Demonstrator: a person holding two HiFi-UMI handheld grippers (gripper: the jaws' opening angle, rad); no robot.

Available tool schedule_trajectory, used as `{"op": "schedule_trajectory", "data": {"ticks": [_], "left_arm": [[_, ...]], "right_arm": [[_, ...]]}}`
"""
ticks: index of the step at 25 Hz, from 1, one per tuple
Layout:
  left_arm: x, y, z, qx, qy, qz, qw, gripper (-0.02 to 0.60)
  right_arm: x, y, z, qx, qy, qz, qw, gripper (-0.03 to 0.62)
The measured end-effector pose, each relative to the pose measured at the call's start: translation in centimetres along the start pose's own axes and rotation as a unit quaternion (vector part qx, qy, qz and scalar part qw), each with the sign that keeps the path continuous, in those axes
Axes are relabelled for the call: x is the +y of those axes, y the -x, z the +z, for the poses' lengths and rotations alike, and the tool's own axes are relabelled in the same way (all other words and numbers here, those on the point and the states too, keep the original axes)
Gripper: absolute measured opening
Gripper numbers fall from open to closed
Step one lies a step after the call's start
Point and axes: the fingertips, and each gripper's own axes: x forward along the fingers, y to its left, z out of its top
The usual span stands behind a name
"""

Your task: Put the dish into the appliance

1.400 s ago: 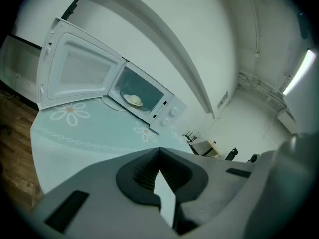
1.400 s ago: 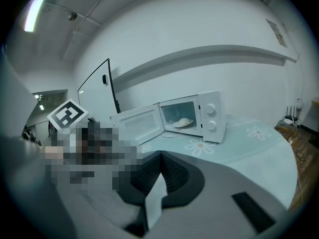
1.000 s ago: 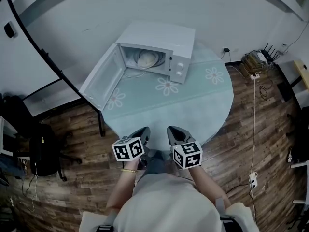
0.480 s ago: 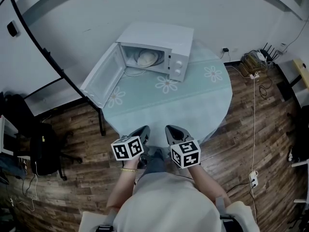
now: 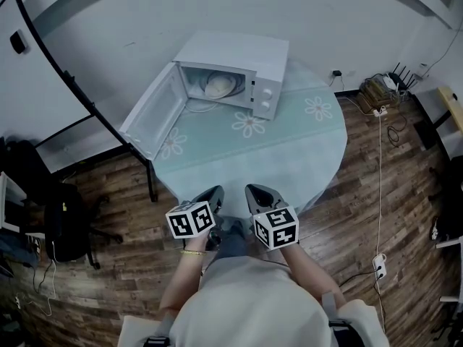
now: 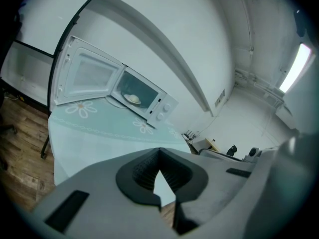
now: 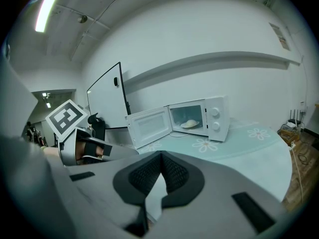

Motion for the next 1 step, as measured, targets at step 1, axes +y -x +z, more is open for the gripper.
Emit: {"op": "schedule_trajectory", "data": {"ticks": [1], "left_arm": [[0.05, -0.05, 0.04, 0.0, 0.002, -0.001, 1.0, 0.012]], "right_arm": [[0.01, -0.07, -0.01, 0.0, 0.0, 0.0, 1.0, 0.005]]}}
